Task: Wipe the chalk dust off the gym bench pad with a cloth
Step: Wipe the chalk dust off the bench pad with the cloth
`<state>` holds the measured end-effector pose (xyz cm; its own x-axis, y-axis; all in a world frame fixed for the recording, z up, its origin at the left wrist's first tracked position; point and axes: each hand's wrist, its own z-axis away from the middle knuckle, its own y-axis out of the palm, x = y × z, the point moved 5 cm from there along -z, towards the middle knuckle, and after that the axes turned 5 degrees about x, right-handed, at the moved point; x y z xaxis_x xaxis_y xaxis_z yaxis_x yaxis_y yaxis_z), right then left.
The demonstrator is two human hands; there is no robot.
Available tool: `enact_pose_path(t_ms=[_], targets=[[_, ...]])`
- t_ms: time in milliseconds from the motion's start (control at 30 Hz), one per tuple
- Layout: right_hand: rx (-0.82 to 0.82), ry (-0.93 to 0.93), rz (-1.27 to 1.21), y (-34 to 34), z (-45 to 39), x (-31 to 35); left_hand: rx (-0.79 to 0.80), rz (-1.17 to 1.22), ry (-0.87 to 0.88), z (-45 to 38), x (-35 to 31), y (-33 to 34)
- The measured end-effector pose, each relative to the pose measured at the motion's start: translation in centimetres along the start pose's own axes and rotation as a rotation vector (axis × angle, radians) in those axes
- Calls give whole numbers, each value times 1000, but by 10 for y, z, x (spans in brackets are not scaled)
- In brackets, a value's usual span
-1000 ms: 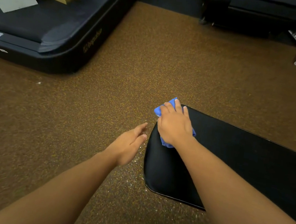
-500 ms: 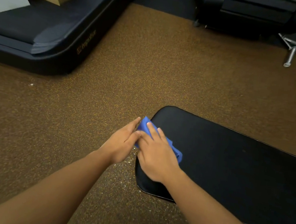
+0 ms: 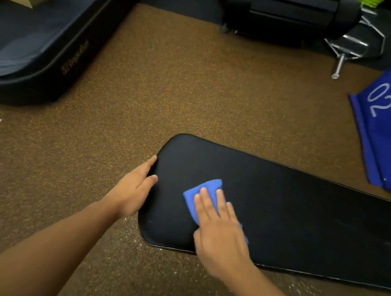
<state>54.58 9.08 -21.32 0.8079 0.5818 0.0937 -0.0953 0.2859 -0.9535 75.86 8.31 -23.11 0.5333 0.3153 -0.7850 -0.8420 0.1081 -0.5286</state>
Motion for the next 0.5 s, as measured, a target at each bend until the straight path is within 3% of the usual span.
enact_pose_path(t_ms=[67, 133, 333, 500], targets=[[20, 180, -47, -5, -13, -21, -8, -2, -4, 0, -2, 2], [53, 235, -76, -5, -19, -19, -39, -30, -14, 1, -5, 5], [-32, 50, -43, 11, 26, -4, -74, -335, 36, -1, -17, 21], [-17, 160, -58, 16, 34, -40, -70, -403, 30, -3, -24, 32]])
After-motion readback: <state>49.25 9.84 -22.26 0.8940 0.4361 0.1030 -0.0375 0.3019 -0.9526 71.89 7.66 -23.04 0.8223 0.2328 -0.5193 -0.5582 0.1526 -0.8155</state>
